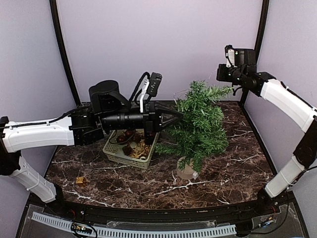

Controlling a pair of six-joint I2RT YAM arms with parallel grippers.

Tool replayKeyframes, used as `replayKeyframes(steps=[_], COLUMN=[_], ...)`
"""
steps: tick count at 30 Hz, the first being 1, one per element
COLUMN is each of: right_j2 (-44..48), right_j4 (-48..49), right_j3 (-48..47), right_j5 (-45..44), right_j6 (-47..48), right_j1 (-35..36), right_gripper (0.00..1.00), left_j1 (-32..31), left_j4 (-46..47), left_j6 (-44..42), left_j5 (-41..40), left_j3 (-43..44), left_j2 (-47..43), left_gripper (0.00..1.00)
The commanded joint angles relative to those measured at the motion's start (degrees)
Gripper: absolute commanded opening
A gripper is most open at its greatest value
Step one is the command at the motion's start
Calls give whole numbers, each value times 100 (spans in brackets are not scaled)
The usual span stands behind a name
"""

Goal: Decorate the small christmas tree
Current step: Wrap the side of the string light in the gap of the branches.

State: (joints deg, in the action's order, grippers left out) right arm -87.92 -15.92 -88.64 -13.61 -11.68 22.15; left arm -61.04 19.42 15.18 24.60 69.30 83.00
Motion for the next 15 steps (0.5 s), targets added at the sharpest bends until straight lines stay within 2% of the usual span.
replayKeyframes(steps=[1, 15], right_j2=[179, 316], right_j4=[276, 215], right_j3=[66, 197], right_j5=[-78, -255], right_j6=[-6, -5], right_j1=[-21, -27], right_gripper=[0, 0], left_j1=[-36, 75], left_j4=[402, 193], left_j6=[-56, 438], left_j5=[-163, -1199], left_j3=[-257, -546], left_j2=[-425, -495], left_gripper=[0, 0])
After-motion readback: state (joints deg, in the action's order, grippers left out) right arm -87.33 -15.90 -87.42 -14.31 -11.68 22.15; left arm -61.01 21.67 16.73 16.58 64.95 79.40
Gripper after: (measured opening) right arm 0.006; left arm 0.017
